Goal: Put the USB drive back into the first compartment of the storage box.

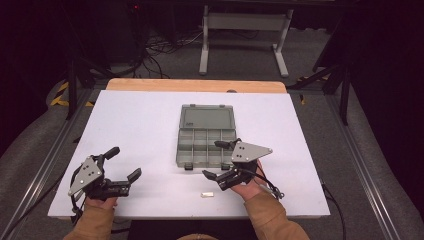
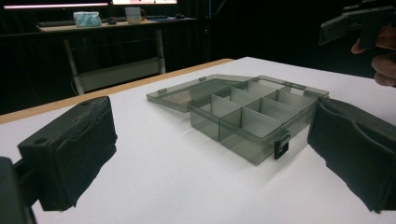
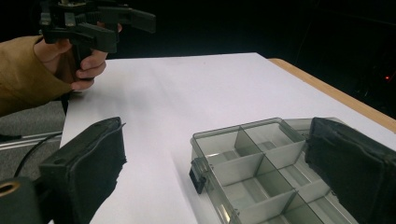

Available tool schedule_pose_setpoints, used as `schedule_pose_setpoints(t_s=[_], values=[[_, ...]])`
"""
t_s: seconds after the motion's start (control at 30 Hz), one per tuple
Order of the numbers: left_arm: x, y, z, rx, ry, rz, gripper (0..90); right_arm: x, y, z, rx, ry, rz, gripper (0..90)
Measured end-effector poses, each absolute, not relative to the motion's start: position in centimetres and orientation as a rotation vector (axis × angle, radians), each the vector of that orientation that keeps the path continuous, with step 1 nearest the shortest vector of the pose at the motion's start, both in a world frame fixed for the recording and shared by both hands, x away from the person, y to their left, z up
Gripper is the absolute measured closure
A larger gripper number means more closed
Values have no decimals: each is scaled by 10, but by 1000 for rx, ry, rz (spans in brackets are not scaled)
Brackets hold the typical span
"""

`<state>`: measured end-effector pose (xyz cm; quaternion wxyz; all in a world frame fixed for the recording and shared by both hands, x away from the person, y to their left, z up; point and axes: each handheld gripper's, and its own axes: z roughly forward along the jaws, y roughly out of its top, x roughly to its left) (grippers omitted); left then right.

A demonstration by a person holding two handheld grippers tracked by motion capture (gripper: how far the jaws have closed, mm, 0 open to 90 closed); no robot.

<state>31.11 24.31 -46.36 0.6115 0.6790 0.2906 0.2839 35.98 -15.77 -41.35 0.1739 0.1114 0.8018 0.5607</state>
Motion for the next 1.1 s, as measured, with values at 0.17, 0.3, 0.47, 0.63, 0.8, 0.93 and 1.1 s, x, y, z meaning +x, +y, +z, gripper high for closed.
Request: schedule_pose_setpoints(t_s=[0.17,0.3,0.47,0.63,0.8,0.93,1.1], values=[[311,243,-464,1567,671,655,18,361,-146,-410,277,2353,1526,82],[311,244,-464,1563,671,657,18,361,-140,-408,246,2461,1418,100],[311,244,-464,1564,671,658,18,360,-135,-405,202,2593,1264,133],[311,244,-463,1567,670,656,18,361,-128,-405,167,2693,1144,151],[311,244,-463,1566,670,657,17,361,-125,-405,148,2754,1056,153],[311,244,-463,1565,670,659,18,363,-122,-406,136,2811,979,157],[311,244,-463,1567,669,660,17,365,-119,-408,150,2893,881,162]])
